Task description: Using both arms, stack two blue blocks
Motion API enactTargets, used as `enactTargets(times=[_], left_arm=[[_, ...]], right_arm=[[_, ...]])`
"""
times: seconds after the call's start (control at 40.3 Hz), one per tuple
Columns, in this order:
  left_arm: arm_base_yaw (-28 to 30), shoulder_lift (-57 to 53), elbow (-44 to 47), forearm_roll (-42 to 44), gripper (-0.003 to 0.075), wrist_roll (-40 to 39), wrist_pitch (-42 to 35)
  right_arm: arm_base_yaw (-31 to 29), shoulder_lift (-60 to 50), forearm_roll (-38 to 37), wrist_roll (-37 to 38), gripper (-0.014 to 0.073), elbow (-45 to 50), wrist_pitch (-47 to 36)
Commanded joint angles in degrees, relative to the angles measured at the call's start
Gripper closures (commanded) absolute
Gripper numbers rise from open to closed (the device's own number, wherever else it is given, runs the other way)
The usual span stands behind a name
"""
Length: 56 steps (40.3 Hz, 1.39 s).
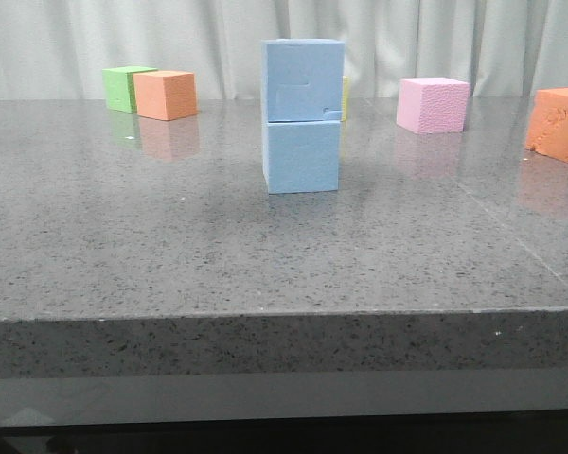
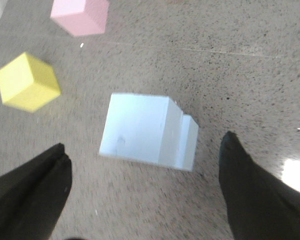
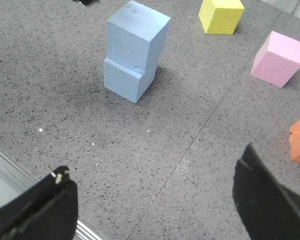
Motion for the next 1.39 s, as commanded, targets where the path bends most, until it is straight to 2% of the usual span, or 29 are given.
enactTargets(times=[0.0, 0.149, 0.298, 0.397, 0.596, 0.944, 1.117, 1.366], left_arm=[[-0.21, -5.14, -1.80, 3.51, 0.0132, -12.87, -1.11], [-0.21, -8.40, -1.80, 9.37, 0.0132, -28.68, 2.47], [-0.21, -11.93, -0.13, 9.06, 0.0132, -35.66, 4.69], [-0.31, -15.07, 4.12, 9.06, 0.0132, -36.84, 4.03], [-0.31, -24.08, 19.06, 9.06, 0.0132, -37.52, -0.83], [-0.31, -40.03, 45.65, 8.74, 0.0132, -44.43, -15.19], [-0.31, -44.93, 52.16, 8.74, 0.0132, -44.59, -20.13], [-0.31, -45.79, 53.51, 8.74, 0.0132, -44.59, -20.14]], right_arm=[[-0.49, -0.33, 0.52, -0.61, -0.0041, -1.28, -4.19], [-0.49, -0.33, 0.52, -0.61, -0.0041, -1.28, -4.19], [-0.49, -0.33, 0.52, -0.61, -0.0041, -1.28, -4.19], [-0.49, -0.33, 0.52, -0.61, -0.0041, -1.28, -4.19], [-0.49, -0.33, 0.52, -0.61, -0.0041, -1.28, -4.19], [-0.49, -0.33, 0.52, -0.61, -0.0041, -1.28, -4.19], [-0.49, -0.33, 0.52, -0.61, -0.0041, -1.28, -4.19], [-0.49, -0.33, 0.58, -0.61, -0.0041, -1.28, -4.19]])
